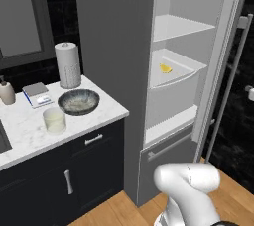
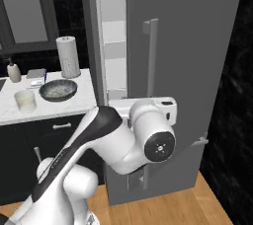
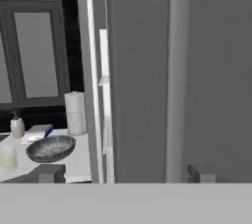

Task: Grab a lemon wedge from the fridge and one ice cube from the ice bowl, and put them in the glass of lemonade.

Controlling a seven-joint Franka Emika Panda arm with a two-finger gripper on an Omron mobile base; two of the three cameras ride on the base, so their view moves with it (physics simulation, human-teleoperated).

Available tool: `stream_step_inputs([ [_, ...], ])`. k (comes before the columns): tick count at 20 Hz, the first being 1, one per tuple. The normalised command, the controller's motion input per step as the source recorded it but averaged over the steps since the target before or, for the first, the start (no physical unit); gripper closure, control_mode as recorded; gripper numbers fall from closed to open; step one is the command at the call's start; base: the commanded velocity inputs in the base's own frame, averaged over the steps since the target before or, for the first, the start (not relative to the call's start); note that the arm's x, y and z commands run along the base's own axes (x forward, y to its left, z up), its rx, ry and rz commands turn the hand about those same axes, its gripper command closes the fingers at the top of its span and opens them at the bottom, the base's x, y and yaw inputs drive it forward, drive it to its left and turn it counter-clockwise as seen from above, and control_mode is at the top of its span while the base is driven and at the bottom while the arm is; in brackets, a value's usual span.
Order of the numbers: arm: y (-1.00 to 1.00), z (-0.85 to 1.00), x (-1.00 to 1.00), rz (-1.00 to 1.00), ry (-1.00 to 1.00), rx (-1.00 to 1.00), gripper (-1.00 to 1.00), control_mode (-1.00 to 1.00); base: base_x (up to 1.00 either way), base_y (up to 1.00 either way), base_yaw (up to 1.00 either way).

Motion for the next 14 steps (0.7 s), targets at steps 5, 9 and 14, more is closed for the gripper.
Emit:
stream_step_inputs([
  [5, 1.00, 1.00, -0.37, 0.04, 0.09, -0.28, -1.00, -1.00, 0.00, 0.00, 0.00],
  [9, 1.00, 0.91, -0.03, 0.00, 0.18, -0.42, -1.00, -1.00, 0.00, 0.00, 0.00],
  [14, 1.00, 0.40, 0.08, -0.02, 0.20, -0.47, -1.00, -1.00, 0.00, 0.00, 0.00],
])
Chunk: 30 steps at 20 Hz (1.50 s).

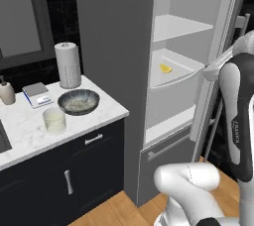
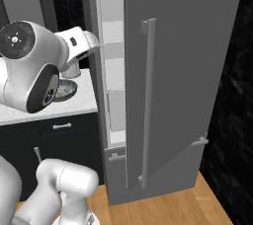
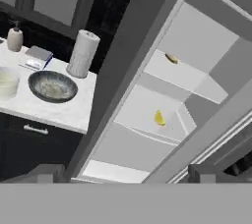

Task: Grab a lemon wedge from the fridge and one ice cube from the ice bowl, and put them in the glass of lemonade.

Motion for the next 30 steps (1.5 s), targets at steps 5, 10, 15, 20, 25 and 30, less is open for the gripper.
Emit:
stream_step_inputs([
  [5, 0.75, -0.24, 0.90, -0.14, 0.20, -0.58, -1.00, -1.00, 0.00, 0.00, 0.00],
  [10, 0.08, -0.48, 1.00, -0.17, 0.03, -0.45, -1.00, -1.00, 0.00, 0.00, 0.00],
  [15, -0.26, -0.49, 0.82, -0.17, 0.00, -0.28, -1.00, -1.00, 0.00, 0.00, 0.00],
  [20, -0.56, -0.04, 0.52, -0.18, 0.16, -0.19, -1.00, -1.00, 0.00, 0.00, 0.00],
  [25, -0.69, 0.00, 0.25, -0.20, 0.15, -0.12, -1.00, -1.00, 0.00, 0.00, 0.00],
  [30, -0.44, 0.00, 0.05, -0.18, 0.10, -0.07, -1.00, -1.00, 0.00, 0.00, 0.00],
])
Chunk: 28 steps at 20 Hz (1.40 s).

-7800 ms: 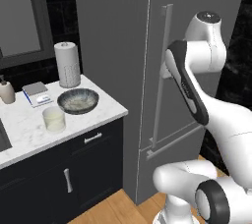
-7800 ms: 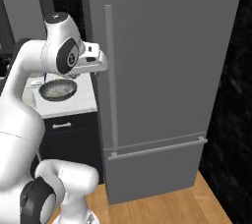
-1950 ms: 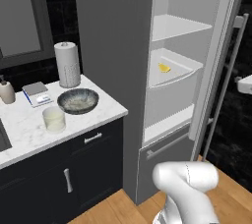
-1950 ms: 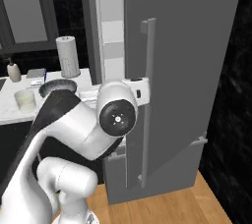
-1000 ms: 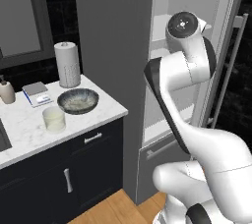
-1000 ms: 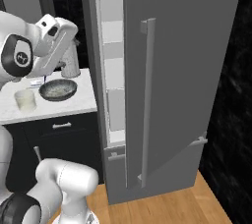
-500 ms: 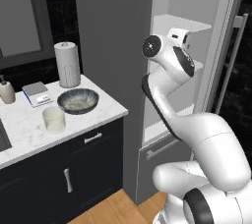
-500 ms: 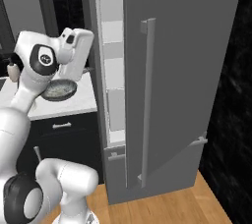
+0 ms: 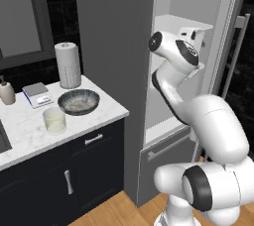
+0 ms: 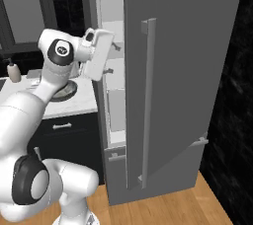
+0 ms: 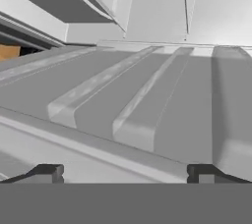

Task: Grab a lemon wedge from the fridge and one ice cube from the ice bowl, and put them in the glass of lemonade.

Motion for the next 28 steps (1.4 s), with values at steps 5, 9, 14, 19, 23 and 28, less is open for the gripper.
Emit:
stream_step_inputs([
  [5, -0.46, 0.00, 0.00, -0.17, 0.01, -0.03, -1.00, -1.00, 0.00, 0.00, 0.00],
  [9, -0.66, 0.00, -0.11, -0.22, 0.00, 0.00, -1.00, -1.00, 0.00, 0.00, 0.00],
  [14, -0.61, 0.00, -0.16, -0.22, 0.00, 0.00, -1.00, -1.00, 0.00, 0.00, 0.00],
  [19, -0.66, 0.00, -0.21, -0.20, 0.00, 0.00, -1.00, -1.00, 0.00, 0.00, 0.00],
  [23, -0.91, 0.00, -0.41, -0.17, 0.00, 0.00, -1.00, -1.00, 0.00, 0.00, 0.00],
  [28, -1.00, 0.00, -0.32, -0.10, 0.00, 0.00, -1.00, -1.00, 0.00, 0.00, 0.00],
])
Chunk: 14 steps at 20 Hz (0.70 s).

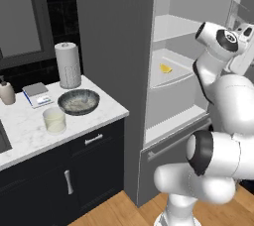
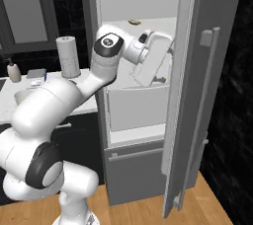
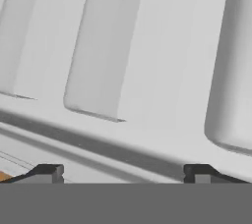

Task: Grab a lemon wedge from the fridge and one ice cube from the ice bowl, and put them in the glass of lemonade.

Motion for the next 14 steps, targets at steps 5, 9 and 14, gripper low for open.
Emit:
stream_step_inputs([
  [5, -0.96, 0.08, -0.17, -0.03, 0.00, 0.00, -1.00, -1.00, 0.00, 0.00, 0.00],
  [9, -0.85, 0.01, -0.04, 0.00, 0.00, 0.00, -1.00, -1.00, 0.00, 0.00, 0.00],
  [14, -0.88, 0.00, 0.21, 0.00, 0.00, 0.00, -1.00, -1.00, 0.00, 0.00, 0.00],
])
